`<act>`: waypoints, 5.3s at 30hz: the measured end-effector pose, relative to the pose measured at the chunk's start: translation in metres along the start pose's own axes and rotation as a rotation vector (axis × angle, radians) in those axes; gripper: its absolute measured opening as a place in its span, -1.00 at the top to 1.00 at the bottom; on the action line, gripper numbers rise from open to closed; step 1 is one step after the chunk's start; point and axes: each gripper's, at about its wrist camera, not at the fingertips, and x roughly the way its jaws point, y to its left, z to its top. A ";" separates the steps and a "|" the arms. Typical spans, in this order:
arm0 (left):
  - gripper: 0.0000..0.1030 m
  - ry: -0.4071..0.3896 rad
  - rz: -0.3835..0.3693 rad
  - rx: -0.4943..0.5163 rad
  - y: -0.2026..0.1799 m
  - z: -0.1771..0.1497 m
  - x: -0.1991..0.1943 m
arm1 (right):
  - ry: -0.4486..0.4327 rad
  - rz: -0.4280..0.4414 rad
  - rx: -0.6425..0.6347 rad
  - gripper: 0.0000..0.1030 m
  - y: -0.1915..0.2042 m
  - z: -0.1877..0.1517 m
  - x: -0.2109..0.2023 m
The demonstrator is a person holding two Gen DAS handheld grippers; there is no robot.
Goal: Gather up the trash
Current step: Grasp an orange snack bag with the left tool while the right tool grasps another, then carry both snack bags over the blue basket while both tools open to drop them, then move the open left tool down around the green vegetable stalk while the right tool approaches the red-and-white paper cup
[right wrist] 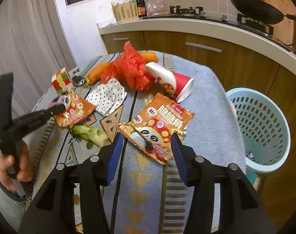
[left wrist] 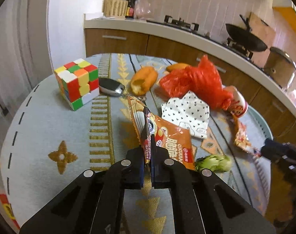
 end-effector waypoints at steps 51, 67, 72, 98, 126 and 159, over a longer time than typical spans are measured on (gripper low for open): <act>0.95 -0.217 -0.268 0.294 -0.201 0.089 -0.054 | -0.313 -0.188 0.064 0.93 -0.106 0.058 -0.132; 0.94 0.007 -0.323 0.400 -0.334 0.069 0.047 | -0.176 -0.168 0.347 0.93 -0.251 0.002 -0.084; 0.91 0.057 -0.324 0.406 -0.346 0.058 0.070 | -0.126 -0.143 0.368 0.92 -0.262 -0.007 -0.060; -0.04 0.082 -0.343 0.445 -0.334 0.038 0.069 | -0.086 -0.163 0.387 0.23 -0.267 -0.018 -0.044; -0.16 0.037 -0.205 0.100 -0.126 -0.008 -0.026 | -0.085 0.036 0.138 0.23 -0.073 0.004 0.007; 0.22 0.130 -0.014 0.081 -0.105 -0.016 0.041 | -0.017 0.034 0.175 0.19 -0.067 -0.002 0.041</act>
